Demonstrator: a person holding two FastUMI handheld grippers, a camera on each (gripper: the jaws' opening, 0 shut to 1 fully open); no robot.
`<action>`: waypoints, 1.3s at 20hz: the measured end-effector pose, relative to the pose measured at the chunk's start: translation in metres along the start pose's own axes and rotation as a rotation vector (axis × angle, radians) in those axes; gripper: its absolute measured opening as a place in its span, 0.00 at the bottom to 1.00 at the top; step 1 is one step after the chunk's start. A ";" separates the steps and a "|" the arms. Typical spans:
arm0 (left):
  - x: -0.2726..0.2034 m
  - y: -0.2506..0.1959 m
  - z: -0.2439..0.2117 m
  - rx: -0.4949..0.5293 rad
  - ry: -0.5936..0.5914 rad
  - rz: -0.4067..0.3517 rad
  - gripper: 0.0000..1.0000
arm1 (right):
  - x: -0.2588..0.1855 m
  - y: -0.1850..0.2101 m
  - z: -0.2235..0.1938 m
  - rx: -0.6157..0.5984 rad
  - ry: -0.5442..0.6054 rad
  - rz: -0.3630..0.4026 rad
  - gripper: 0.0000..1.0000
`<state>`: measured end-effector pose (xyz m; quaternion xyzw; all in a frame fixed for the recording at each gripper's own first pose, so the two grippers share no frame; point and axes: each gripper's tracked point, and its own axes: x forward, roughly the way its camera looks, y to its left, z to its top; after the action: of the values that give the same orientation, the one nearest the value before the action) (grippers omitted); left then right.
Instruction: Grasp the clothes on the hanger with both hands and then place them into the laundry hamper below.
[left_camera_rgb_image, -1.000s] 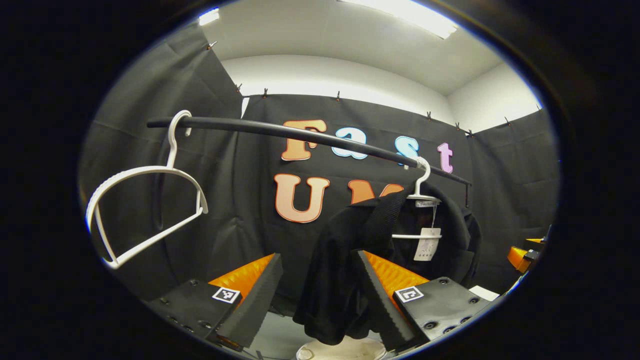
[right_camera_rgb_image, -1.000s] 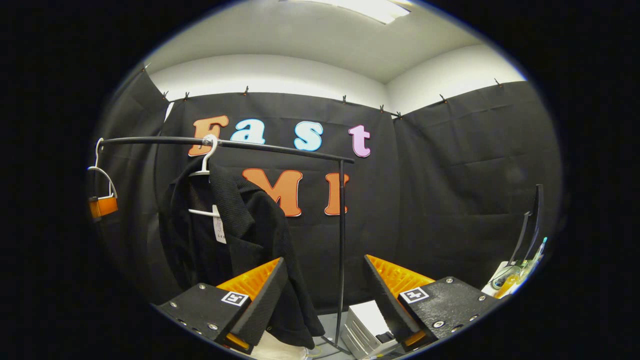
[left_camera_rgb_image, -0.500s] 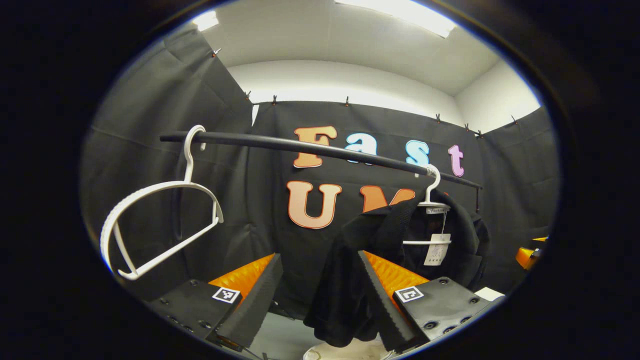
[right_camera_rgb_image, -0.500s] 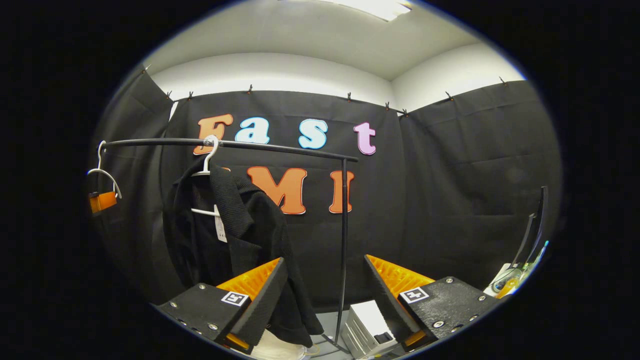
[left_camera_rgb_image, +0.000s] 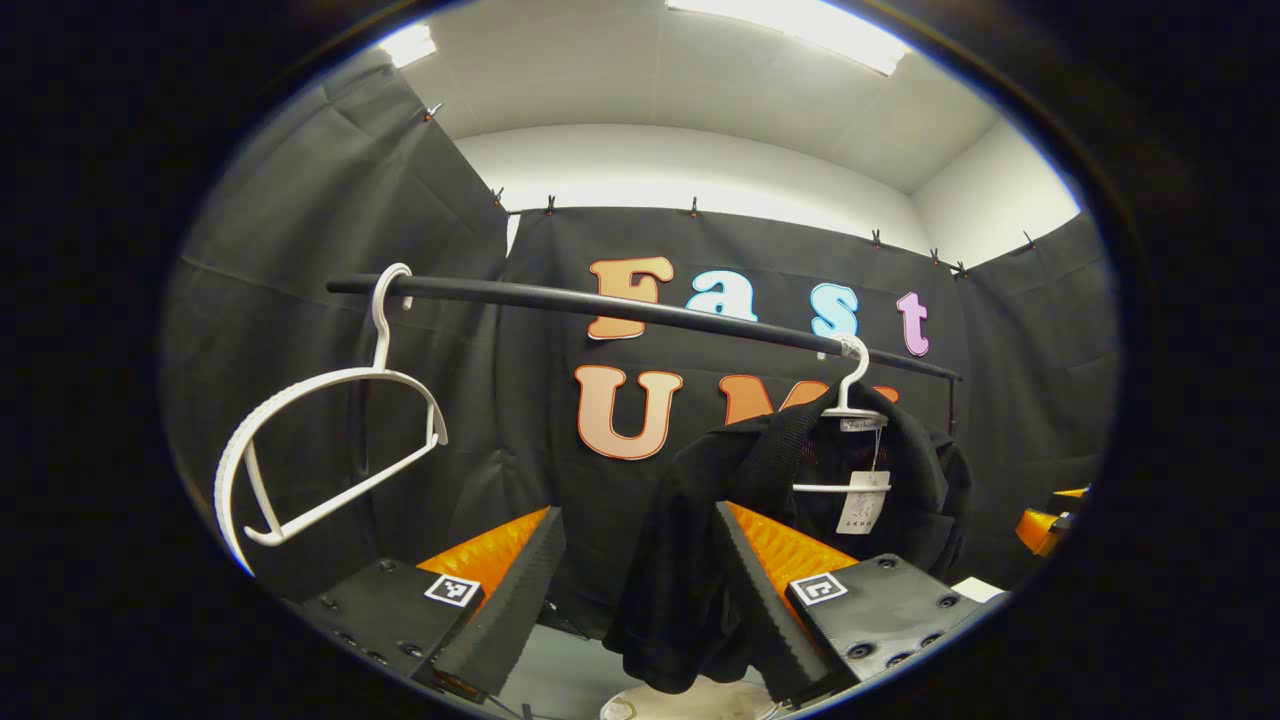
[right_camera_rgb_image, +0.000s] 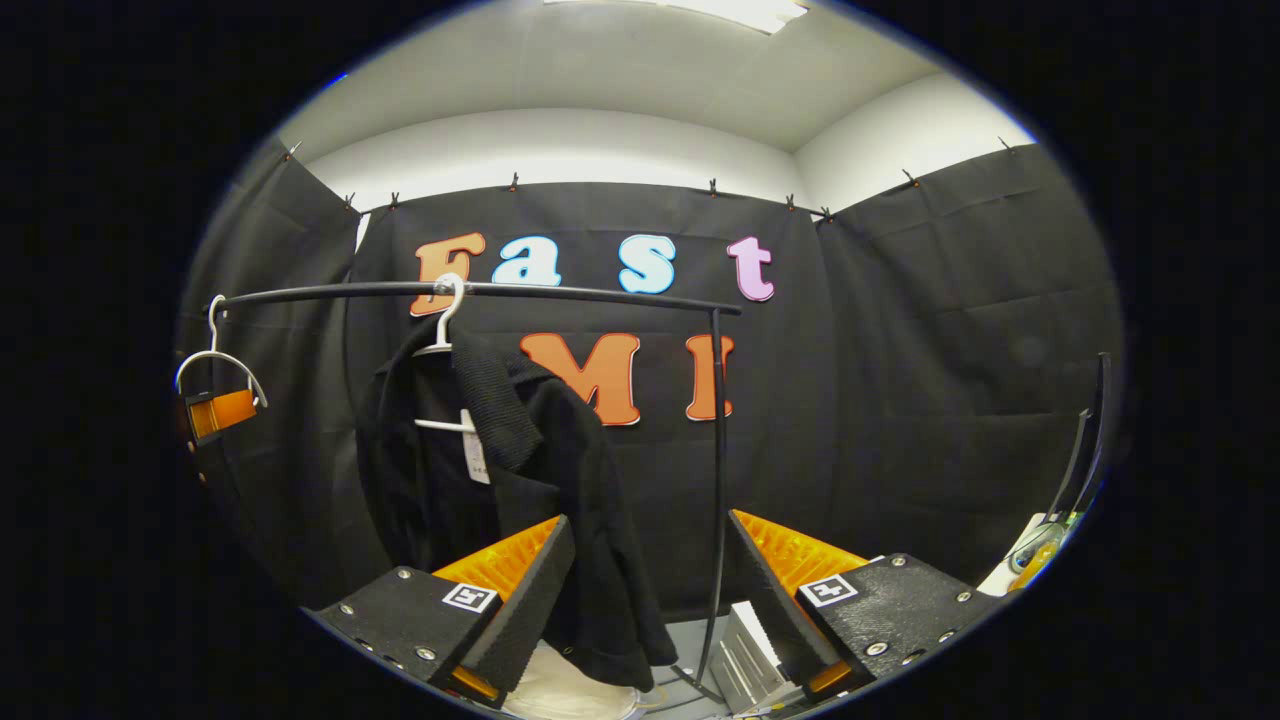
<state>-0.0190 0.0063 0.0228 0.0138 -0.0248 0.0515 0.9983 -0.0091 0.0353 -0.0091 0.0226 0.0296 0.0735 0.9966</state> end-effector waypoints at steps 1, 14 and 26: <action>0.000 -0.001 0.001 0.005 -0.004 -0.002 0.97 | 0.001 0.010 -0.003 0.009 0.005 0.019 0.94; -0.006 0.007 -0.019 0.011 0.040 0.015 0.93 | 0.071 0.094 -0.048 0.032 0.091 0.137 0.93; 0.001 0.025 -0.035 0.040 0.076 0.065 0.97 | 0.160 0.103 -0.078 0.028 0.140 0.087 0.99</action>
<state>-0.0190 0.0319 -0.0117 0.0308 0.0139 0.0851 0.9958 0.1295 0.1644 -0.0905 0.0324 0.0993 0.1178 0.9875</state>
